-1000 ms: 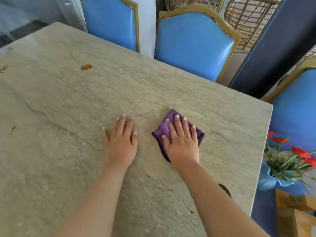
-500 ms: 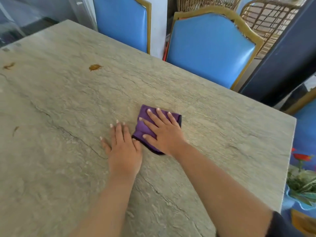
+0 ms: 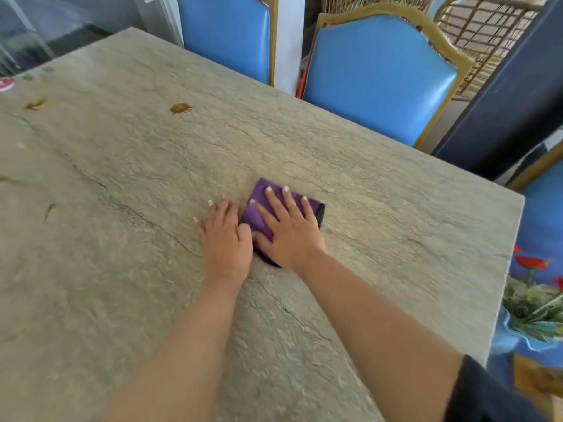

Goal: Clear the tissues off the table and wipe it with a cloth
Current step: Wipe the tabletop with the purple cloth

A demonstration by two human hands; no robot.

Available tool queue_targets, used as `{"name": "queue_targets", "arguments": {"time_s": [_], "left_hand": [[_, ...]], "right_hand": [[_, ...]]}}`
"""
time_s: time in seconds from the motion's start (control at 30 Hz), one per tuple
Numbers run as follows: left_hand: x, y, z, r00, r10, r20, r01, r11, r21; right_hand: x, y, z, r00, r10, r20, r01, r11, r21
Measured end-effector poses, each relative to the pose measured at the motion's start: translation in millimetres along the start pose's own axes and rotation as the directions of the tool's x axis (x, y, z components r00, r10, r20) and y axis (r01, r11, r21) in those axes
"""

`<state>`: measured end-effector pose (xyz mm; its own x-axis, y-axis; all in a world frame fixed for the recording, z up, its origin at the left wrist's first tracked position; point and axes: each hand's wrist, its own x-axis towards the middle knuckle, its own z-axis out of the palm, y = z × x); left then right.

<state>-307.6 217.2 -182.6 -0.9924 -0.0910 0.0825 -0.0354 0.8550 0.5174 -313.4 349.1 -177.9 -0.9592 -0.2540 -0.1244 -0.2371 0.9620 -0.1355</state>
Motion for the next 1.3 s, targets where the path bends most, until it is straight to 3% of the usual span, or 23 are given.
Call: {"name": "queue_targets", "arguments": {"time_s": [0.07,0.13,0.2,0.27,0.33,0.4,0.5,0.57,0.63,0.67,0.73,0.8,0.87,0.93,1.03,1.13,1.17,1.23,1.3], "left_hand": [[-7.9,-8.4,-9.4,0.999,-0.005,0.048,0.013,0.983,-0.181],[-27.8,-24.4,-21.5,0.994,0.082,0.077,-0.065,0.979,-0.194],[-54.1,-45.6,-33.8,0.973,0.211,0.089,-0.204,0.975,-0.083],[-79.7,-64.5,-45.8,0.959,0.269,0.090,-0.271,0.963,0.005],[-101.4,-77.5,-52.4,0.950,0.298,0.090,-0.304,0.951,0.062],[-117.8,-84.0,-54.0,0.949,0.303,0.089,-0.312,0.945,0.102],[-129.9,-86.6,-53.8,0.950,0.295,0.098,-0.308,0.939,0.152],[-130.0,-86.0,-53.4,0.951,0.291,0.108,-0.306,0.934,0.186],[-128.7,-84.1,-53.8,0.950,0.289,0.116,-0.307,0.929,0.207],[-128.0,-82.7,-54.0,0.950,0.287,0.122,-0.307,0.927,0.214],[-128.0,-81.3,-54.0,0.947,0.290,0.138,-0.316,0.918,0.239],[-129.5,-82.1,-53.8,0.940,0.301,0.159,-0.334,0.903,0.268],[-129.6,-84.3,-52.4,0.933,0.321,0.162,-0.354,0.900,0.255],[-128.0,-85.5,-52.1,0.929,0.343,0.141,-0.364,0.914,0.178],[-126.9,-91.0,-55.2,0.928,0.355,0.116,-0.358,0.934,0.007],[-135.6,-96.2,-59.2,0.898,0.417,0.140,-0.417,0.908,-0.032],[-141.2,-97.0,-60.5,0.881,0.445,0.162,-0.448,0.894,-0.023],[-155.0,-98.4,-63.1,0.840,0.490,0.234,-0.506,0.862,0.012],[-165.6,-101.2,-63.8,0.805,0.516,0.292,-0.555,0.829,0.064]], "right_hand": [[-35.9,21.6,-0.6,0.983,-0.178,0.036,0.179,0.984,-0.015],[-58.1,50.4,-3.2,0.986,-0.165,0.037,0.166,0.986,-0.027],[-65.1,63.2,-1.9,0.994,0.111,-0.023,-0.111,0.994,-0.001],[-58.4,42.5,2.5,0.898,0.437,-0.046,-0.434,0.898,0.069],[-49.2,-0.5,6.3,0.833,0.553,-0.028,-0.546,0.829,0.124],[-53.7,-43.8,13.6,0.886,0.462,-0.030,-0.456,0.882,0.118],[-93.3,-81.4,21.7,0.982,0.190,-0.021,-0.189,0.980,0.065],[-129.5,-77.4,27.6,1.000,0.008,-0.008,-0.008,1.000,0.024],[-155.9,-53.5,27.4,0.998,-0.056,-0.001,0.056,0.998,0.006],[-162.1,-39.3,26.9,1.000,0.005,-0.009,-0.005,1.000,-0.015],[-164.6,-20.0,26.0,0.954,0.296,-0.049,-0.297,0.955,-0.009],[-153.4,-24.4,27.0,0.809,0.586,-0.050,-0.582,0.810,0.069],[-137.4,-52.3,28.1,0.707,0.707,-0.027,-0.699,0.704,0.123],[-134.8,-91.2,30.7,0.770,0.638,-0.025,-0.631,0.766,0.124],[-171.6,-135.1,41.2,0.950,0.307,-0.049,-0.303,0.950,0.081],[-226.9,-122.6,52.8,0.993,0.080,-0.081,-0.077,0.996,0.043],[-238.8,-109.2,54.8,0.992,0.090,-0.088,-0.088,0.996,0.034],[-245.3,-83.9,54.3,0.956,0.258,-0.136,-0.259,0.966,0.015],[-229.0,-75.2,46.9,0.850,0.512,-0.124,-0.510,0.859,0.055]]}}
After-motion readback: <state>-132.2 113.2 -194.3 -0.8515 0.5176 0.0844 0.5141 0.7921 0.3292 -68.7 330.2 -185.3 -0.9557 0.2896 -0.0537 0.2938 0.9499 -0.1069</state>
